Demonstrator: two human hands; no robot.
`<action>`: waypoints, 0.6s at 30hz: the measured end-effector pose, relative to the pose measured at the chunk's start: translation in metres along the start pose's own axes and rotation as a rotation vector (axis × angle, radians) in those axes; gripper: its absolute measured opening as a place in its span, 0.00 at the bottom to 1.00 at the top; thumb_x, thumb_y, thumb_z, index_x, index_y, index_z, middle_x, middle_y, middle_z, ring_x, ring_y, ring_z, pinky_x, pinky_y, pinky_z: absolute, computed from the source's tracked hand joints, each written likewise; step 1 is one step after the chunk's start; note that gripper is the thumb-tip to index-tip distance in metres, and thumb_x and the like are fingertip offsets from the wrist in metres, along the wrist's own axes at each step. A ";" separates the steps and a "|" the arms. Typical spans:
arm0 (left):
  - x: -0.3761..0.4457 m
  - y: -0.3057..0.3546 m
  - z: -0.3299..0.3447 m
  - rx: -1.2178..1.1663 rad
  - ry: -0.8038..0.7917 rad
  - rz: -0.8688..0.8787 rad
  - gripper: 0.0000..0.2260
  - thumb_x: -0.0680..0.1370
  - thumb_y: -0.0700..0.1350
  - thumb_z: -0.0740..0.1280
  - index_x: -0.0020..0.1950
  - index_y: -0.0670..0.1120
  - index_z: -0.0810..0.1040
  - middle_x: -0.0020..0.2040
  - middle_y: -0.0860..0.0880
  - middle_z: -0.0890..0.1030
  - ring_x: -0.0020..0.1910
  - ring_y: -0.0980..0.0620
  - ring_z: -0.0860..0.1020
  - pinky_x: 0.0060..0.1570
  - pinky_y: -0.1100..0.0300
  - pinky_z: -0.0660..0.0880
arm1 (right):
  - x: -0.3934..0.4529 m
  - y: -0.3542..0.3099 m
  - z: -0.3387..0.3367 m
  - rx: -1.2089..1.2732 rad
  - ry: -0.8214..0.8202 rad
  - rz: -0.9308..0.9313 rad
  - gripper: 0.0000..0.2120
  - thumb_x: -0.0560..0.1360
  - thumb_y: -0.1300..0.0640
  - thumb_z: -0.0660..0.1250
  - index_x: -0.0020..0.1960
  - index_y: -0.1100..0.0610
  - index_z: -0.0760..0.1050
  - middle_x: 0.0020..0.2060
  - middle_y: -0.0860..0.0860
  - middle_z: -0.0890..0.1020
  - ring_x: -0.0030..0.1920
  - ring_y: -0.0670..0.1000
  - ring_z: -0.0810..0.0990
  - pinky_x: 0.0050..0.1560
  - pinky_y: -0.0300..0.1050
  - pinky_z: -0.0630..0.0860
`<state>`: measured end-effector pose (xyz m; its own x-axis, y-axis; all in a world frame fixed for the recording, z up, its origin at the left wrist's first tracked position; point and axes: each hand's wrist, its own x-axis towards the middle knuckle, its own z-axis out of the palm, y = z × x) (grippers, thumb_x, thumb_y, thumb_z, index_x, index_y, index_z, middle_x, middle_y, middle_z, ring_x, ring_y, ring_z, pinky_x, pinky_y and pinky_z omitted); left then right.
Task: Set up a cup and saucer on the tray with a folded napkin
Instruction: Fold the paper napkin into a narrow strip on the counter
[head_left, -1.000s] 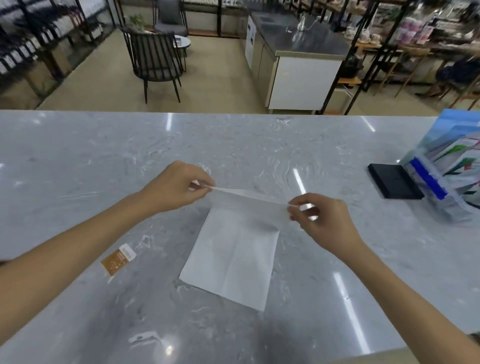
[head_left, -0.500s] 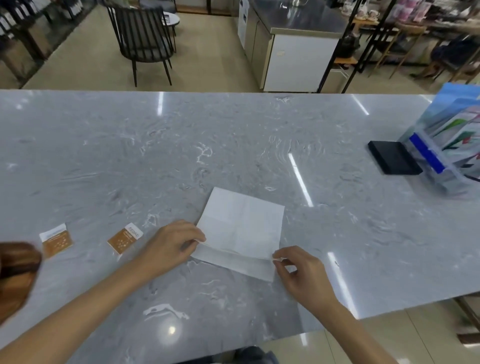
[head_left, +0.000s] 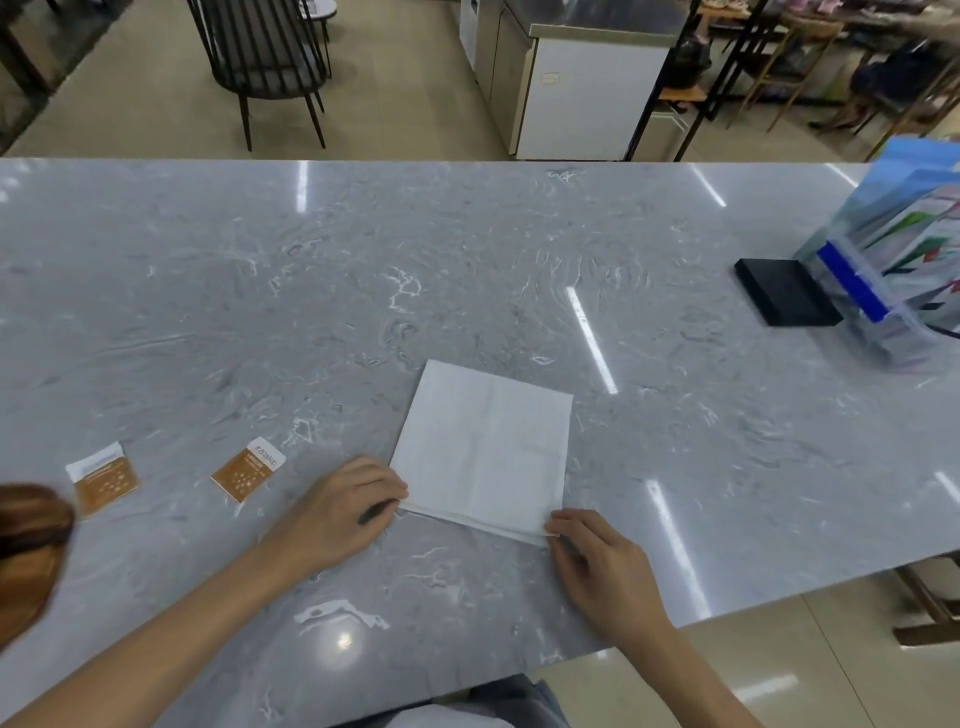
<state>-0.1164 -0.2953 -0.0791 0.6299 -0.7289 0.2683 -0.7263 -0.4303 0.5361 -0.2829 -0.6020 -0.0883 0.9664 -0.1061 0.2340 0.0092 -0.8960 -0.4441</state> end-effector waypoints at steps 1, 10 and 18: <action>-0.001 0.000 0.001 0.012 0.005 0.013 0.10 0.77 0.43 0.65 0.49 0.43 0.86 0.47 0.51 0.86 0.49 0.53 0.80 0.50 0.63 0.78 | -0.001 -0.001 0.001 -0.012 0.015 -0.006 0.11 0.70 0.64 0.80 0.51 0.56 0.86 0.53 0.49 0.87 0.38 0.47 0.86 0.35 0.40 0.83; -0.007 0.002 0.010 0.113 0.113 0.121 0.06 0.78 0.36 0.66 0.48 0.40 0.83 0.44 0.47 0.81 0.44 0.48 0.77 0.48 0.60 0.75 | -0.010 -0.012 0.008 -0.119 0.059 0.009 0.11 0.67 0.64 0.81 0.49 0.57 0.86 0.52 0.49 0.88 0.36 0.50 0.87 0.26 0.42 0.81; -0.012 0.001 0.010 0.118 0.077 0.122 0.06 0.76 0.36 0.68 0.49 0.41 0.84 0.46 0.49 0.84 0.46 0.48 0.79 0.46 0.59 0.78 | -0.010 -0.020 0.004 -0.126 0.043 0.069 0.11 0.68 0.63 0.80 0.48 0.55 0.86 0.52 0.48 0.87 0.44 0.49 0.88 0.29 0.43 0.83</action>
<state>-0.1271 -0.2923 -0.0898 0.5513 -0.7384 0.3883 -0.8227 -0.4041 0.3997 -0.2921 -0.5809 -0.0856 0.9518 -0.1852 0.2446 -0.0919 -0.9328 -0.3486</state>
